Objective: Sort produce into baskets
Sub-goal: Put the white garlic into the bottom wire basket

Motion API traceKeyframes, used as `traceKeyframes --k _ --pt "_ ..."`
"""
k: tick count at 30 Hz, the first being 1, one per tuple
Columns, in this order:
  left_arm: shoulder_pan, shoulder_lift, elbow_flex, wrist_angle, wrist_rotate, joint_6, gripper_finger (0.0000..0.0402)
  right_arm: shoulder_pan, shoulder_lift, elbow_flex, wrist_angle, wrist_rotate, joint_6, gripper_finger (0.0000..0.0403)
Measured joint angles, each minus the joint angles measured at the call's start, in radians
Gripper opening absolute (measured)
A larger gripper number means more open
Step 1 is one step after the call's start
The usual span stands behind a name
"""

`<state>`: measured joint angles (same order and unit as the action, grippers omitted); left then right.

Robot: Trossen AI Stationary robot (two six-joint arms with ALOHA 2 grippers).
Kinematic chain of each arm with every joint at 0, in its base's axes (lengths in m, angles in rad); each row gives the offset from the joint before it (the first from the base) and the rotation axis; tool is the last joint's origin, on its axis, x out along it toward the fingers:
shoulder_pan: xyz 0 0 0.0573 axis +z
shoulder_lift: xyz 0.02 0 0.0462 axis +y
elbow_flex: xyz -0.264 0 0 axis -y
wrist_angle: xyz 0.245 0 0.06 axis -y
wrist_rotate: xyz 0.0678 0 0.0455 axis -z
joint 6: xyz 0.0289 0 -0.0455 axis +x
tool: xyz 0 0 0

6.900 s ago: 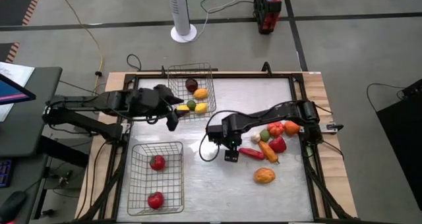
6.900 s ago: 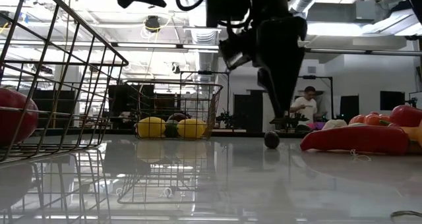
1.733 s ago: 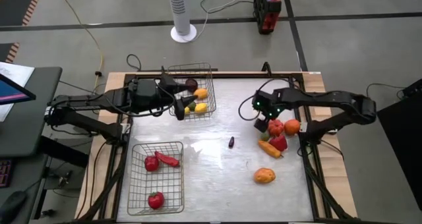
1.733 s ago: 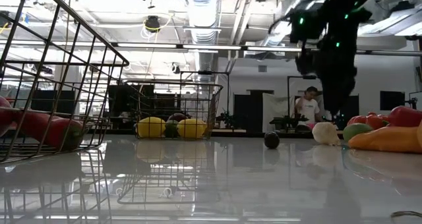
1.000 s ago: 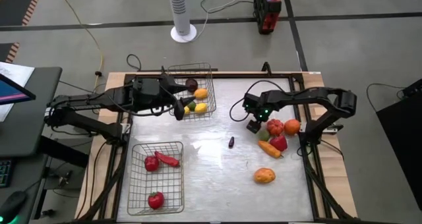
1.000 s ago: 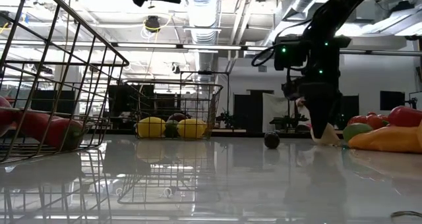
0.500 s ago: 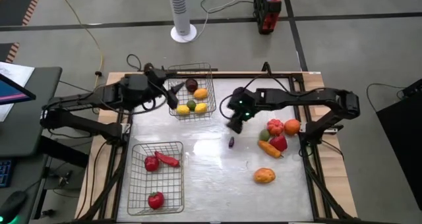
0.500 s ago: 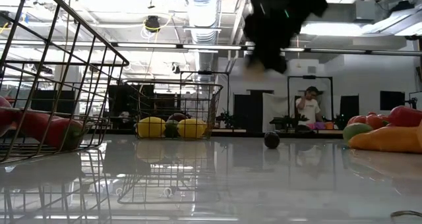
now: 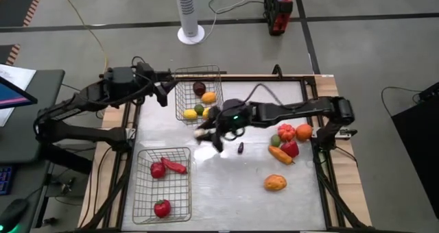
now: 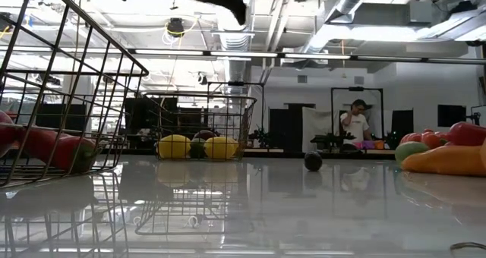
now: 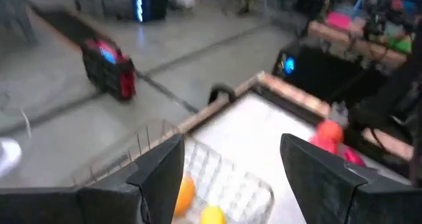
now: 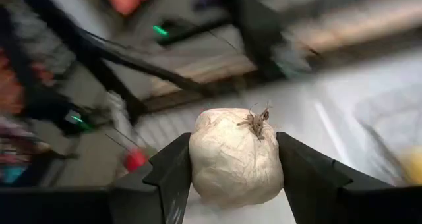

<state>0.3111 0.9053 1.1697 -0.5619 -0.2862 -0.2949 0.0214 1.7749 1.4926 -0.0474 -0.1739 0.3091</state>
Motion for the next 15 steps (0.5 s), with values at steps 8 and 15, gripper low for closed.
traceKeyframes --k 8,15 --pt "0.032 -0.035 -0.001 -0.077 0.098 -0.084 0.0238 0.003 0.276 0.340 -0.041 -0.209 -0.097 0.0229" --pt "0.031 -0.093 0.000 -0.048 0.091 -0.176 0.0238 0.027 0.453 0.583 -0.144 -0.279 -0.199 0.0234"
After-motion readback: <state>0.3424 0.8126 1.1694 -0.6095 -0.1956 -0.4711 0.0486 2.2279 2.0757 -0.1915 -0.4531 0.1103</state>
